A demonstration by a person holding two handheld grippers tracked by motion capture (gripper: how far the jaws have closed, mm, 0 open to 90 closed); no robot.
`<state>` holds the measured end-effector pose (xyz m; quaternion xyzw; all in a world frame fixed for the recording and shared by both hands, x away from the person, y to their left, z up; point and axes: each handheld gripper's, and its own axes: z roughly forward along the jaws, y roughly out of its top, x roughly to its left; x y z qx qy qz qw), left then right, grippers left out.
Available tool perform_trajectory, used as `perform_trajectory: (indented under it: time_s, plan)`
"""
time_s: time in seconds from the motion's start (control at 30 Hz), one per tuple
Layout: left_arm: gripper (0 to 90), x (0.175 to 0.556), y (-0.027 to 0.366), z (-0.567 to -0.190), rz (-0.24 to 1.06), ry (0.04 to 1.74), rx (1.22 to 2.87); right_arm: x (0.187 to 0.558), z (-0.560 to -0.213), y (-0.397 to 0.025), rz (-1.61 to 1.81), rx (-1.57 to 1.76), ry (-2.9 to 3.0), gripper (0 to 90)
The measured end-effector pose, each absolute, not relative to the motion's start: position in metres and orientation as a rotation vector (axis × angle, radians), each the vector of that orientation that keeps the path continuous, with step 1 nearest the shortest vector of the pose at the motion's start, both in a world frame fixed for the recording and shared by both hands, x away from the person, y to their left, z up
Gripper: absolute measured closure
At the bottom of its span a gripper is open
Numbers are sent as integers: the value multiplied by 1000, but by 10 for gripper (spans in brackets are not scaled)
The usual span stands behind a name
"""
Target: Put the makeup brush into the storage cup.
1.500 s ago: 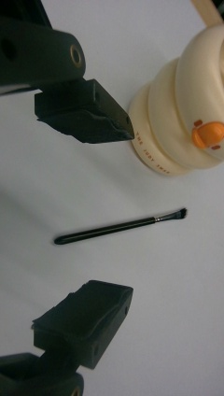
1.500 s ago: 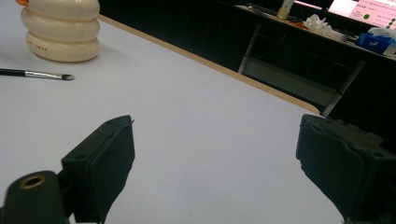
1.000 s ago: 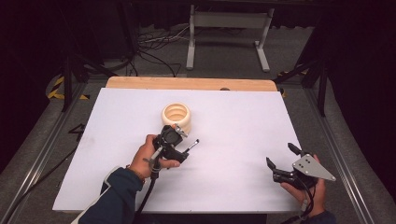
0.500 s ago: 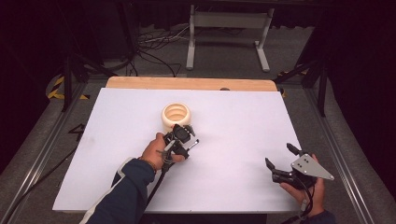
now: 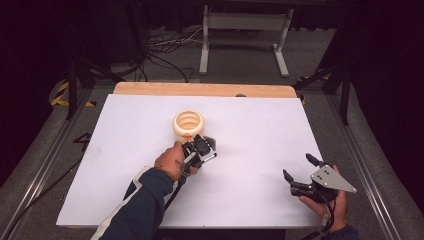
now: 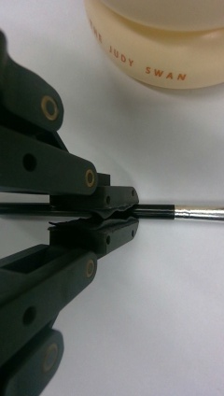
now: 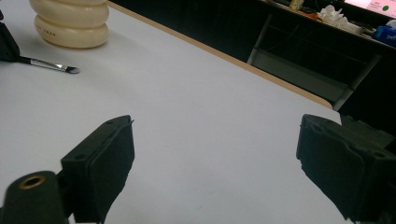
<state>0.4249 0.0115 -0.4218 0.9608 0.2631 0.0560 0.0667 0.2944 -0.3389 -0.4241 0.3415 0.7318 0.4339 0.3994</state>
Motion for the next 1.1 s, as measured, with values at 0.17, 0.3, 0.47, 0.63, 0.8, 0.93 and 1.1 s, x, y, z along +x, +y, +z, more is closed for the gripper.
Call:
perform_trajectory:
  time_s: [0.17,0.3,0.47,0.63,0.8,0.93,1.1]
  plan:
    - [836,422,20,-422,181,763,2836,294,-424,-340,1098,867,1847,122]
    - [836,417,29,-419,198,740,2781,294,-424,-339,1096,865,1851,122]
    - [836,411,40,-412,225,726,2712,294,-424,-338,1097,864,1855,122]
    - [836,400,56,-402,255,702,2599,294,-425,-339,1100,869,1855,122]
    - [836,391,73,-396,281,649,2478,295,-425,-338,1101,867,1864,123]
    - [836,386,84,-393,314,636,2414,295,-425,-336,1103,863,1866,123]
    - [836,384,96,-392,300,611,2317,295,-425,-336,1097,861,1872,123]
